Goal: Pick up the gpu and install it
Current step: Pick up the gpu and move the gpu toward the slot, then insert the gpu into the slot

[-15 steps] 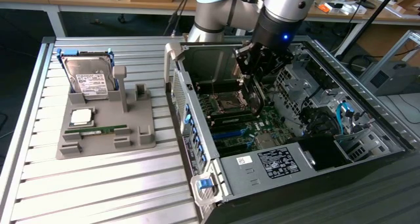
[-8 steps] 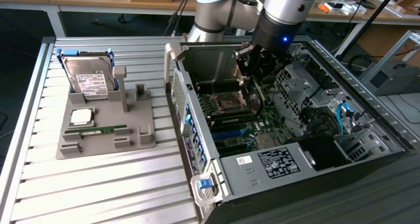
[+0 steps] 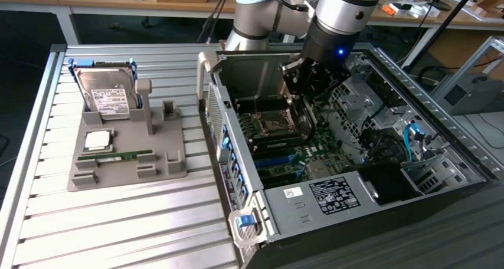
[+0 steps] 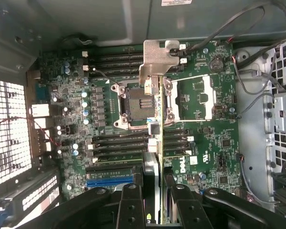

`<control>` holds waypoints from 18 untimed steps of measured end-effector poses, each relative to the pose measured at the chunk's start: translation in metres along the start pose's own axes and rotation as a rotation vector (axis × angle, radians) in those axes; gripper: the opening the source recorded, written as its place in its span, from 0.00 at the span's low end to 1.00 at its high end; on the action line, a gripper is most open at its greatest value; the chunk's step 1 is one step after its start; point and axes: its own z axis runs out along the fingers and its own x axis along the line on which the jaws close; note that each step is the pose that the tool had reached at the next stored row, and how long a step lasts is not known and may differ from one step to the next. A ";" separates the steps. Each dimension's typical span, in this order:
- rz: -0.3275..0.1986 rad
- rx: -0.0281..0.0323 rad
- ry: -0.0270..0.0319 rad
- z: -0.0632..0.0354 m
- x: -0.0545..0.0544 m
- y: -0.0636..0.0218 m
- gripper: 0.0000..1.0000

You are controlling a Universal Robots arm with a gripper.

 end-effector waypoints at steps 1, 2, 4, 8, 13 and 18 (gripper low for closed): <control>0.000 -0.0001 0.0000 0.0010 0.000 0.0000 0.27; 0.000 0.0001 0.0000 0.0016 -0.001 0.0000 0.27; 0.000 0.0002 0.0000 0.0017 -0.001 -0.0001 0.27; 0.000 -0.0001 0.0000 0.0018 -0.001 0.0000 0.27; 0.000 -0.0001 0.0000 0.0018 -0.001 0.0000 0.27; -0.016 -0.0004 0.0006 0.0019 -0.001 0.0000 0.27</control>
